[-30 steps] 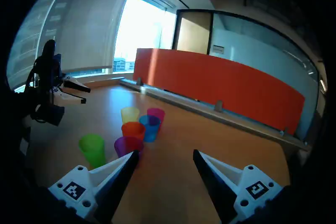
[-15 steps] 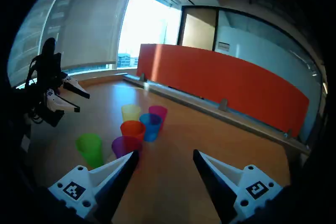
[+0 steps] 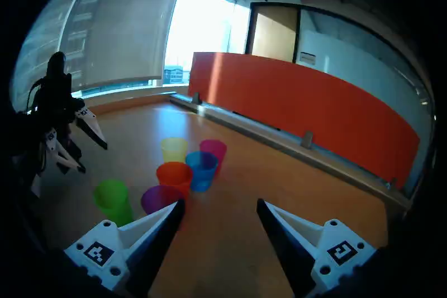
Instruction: Pour water
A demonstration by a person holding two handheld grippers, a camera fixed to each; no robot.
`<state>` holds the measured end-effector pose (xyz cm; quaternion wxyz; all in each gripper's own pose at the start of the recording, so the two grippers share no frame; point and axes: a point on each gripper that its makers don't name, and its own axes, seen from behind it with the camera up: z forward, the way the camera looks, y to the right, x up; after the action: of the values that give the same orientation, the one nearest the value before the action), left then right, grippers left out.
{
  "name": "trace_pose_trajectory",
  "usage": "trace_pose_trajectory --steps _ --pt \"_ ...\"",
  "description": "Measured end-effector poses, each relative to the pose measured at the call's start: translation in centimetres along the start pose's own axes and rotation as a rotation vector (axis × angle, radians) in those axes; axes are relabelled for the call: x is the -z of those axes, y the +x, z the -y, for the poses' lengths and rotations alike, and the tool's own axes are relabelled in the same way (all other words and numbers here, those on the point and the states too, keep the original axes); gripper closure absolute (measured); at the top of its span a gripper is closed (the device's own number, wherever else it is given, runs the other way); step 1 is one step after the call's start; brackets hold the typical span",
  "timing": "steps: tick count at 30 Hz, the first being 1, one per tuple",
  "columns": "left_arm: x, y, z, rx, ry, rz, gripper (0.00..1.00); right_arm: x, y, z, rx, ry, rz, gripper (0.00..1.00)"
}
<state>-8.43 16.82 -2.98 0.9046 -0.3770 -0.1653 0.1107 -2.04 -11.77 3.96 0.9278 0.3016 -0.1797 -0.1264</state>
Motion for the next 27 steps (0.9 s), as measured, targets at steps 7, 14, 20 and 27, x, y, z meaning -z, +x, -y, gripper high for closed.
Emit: trace_pose_trajectory --steps 7,14,20,27 --pt "-0.9 -0.7 -2.3 -0.037 -0.063 0.036 0.07 -1.7 0.3 0.2 0.007 0.043 0.018 0.00" --pt "-2.0 -1.1 -3.3 -0.018 -0.106 0.054 0.07 -3.4 0.4 0.0 0.030 0.075 0.040 0.00" --pt "-3.0 -1.6 -3.4 0.011 -0.125 0.065 0.07 -4.8 0.7 0.2 0.045 0.099 0.047 0.00" --pt "-3.9 -2.4 -3.2 0.028 -0.130 0.088 0.07 -6.1 0.6 0.5 0.067 0.125 0.057 0.00"
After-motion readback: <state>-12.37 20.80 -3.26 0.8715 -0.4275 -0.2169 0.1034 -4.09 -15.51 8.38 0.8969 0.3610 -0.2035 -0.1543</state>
